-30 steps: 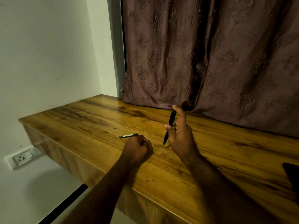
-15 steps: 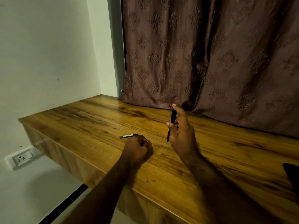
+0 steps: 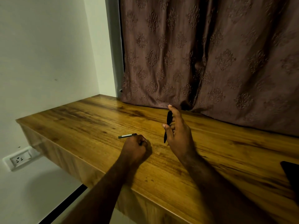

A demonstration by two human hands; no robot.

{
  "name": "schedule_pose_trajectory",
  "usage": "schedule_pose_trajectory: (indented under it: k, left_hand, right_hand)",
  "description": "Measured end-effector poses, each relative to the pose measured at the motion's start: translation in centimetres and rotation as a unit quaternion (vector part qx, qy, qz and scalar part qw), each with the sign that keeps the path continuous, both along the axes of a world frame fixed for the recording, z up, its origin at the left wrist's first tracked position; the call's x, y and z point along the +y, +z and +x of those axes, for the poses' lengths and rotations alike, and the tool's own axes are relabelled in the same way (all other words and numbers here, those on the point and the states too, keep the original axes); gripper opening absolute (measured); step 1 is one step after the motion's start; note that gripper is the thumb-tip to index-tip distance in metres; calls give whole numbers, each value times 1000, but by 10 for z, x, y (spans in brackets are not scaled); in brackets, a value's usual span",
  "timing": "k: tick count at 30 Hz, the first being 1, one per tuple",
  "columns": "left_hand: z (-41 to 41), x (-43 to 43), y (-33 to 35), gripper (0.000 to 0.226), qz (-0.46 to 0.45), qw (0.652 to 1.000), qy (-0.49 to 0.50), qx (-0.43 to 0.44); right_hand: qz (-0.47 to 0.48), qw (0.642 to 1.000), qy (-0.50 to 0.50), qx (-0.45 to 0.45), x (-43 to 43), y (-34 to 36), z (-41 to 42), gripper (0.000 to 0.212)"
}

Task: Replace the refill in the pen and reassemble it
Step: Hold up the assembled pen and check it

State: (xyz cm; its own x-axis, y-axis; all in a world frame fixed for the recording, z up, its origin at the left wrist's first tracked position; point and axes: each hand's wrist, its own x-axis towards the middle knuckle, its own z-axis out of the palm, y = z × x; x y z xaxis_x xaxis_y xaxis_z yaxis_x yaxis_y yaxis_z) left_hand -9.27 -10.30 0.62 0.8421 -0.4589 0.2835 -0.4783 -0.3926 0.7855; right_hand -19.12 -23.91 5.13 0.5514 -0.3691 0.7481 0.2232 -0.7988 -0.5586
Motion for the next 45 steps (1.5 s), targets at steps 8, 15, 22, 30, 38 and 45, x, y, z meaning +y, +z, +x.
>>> schedule_pose_trajectory:
  k: [8,15,22,30,38,45]
  left_hand:
    - [-1,1,1,21,-25,999,-8,41]
    - [1,2,-2,20,-24,999,-10,29]
    - [8,1,-8,11,-25,999,-12,32]
    - [8,1,-6,12,-17,999,-18,29]
    - [11,0,-11,8,-22,999,-12,28]
    - [8,-1,-7,10,-14,1000,-12,15]
  right_hand:
    - [24,1000,-8,2,-2,2,-2,65]
    - [47,999,-8,-10,-6,2,-1,58]
    - [88,996,28,-9,-13,4,2,65]
    - [139,989,42,-29,-15,1,7,62]
    - [181,982,41,-30,-19,-1,10,63]
    - [238,968,60,-46,-17,5,6,61]
